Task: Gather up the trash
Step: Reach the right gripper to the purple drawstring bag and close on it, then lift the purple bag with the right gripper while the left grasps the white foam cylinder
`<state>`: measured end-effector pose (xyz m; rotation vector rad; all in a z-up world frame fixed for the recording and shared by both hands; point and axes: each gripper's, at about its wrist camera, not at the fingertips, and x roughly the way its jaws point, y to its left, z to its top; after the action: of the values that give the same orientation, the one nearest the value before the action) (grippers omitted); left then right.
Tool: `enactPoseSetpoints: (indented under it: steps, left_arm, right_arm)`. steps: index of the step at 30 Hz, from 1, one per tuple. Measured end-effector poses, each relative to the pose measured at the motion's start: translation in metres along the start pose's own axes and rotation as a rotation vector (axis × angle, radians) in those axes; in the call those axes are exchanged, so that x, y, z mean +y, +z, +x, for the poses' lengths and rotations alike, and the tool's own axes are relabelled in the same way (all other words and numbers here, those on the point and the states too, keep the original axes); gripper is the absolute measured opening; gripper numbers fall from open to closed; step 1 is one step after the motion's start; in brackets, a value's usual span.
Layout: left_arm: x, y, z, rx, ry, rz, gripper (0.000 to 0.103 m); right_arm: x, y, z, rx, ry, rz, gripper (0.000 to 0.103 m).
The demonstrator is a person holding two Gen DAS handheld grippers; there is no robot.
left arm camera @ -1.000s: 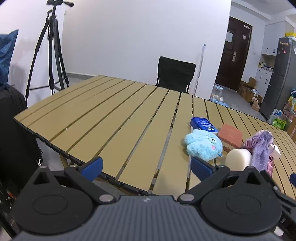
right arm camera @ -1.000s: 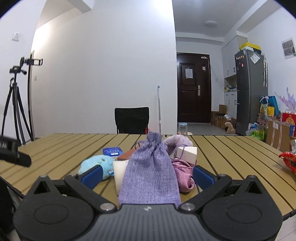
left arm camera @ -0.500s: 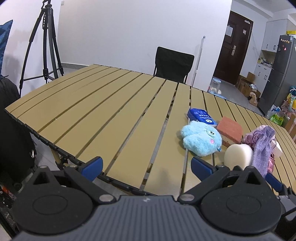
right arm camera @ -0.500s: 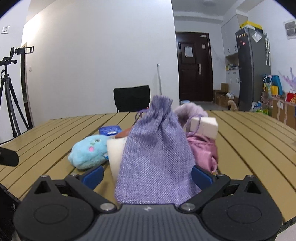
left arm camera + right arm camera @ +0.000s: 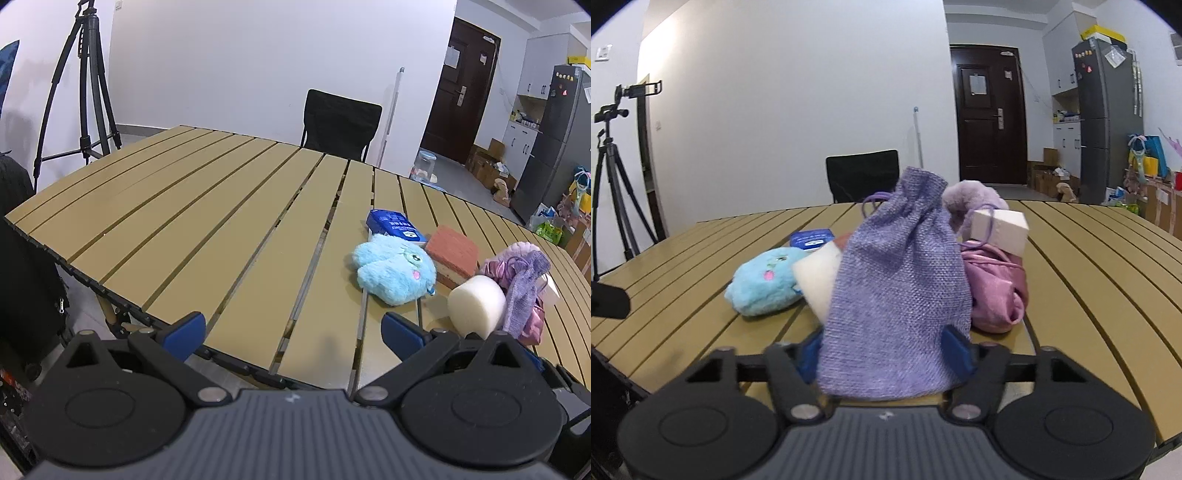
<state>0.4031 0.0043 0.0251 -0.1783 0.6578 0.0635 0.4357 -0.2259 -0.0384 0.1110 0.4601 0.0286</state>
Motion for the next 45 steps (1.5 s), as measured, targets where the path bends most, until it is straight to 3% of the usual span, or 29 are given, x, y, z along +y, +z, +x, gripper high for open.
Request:
enactPoseSetpoints:
  steps: [4,9,32,41,45]
  left_arm:
    - [-0.001,-0.001,0.000,0.000,-0.002,0.004,0.103]
    - [0.000,-0.001,-0.001,-0.001,-0.001,-0.001,0.103]
    - [-0.019,-0.004,-0.004,-0.005,-0.034,0.027,0.103]
    - [-0.037,-0.011,0.000,0.006,-0.048,0.061,0.103]
    - [-0.040,-0.014,0.002,0.012,-0.050,0.073,0.103]
  right_arm:
    - [0.002,0.000,0.000,0.006,-0.001,-0.013,0.043]
    - [-0.008,0.002,-0.004,0.007,0.004,0.029,0.019]
    - [-0.049,0.006,-0.038,-0.132,0.013,0.154,0.013]
    - [-0.034,0.001,-0.029,-0.059,0.095,0.060,0.014]
    - [-0.030,-0.001,-0.021,-0.016,0.116,0.049,0.018]
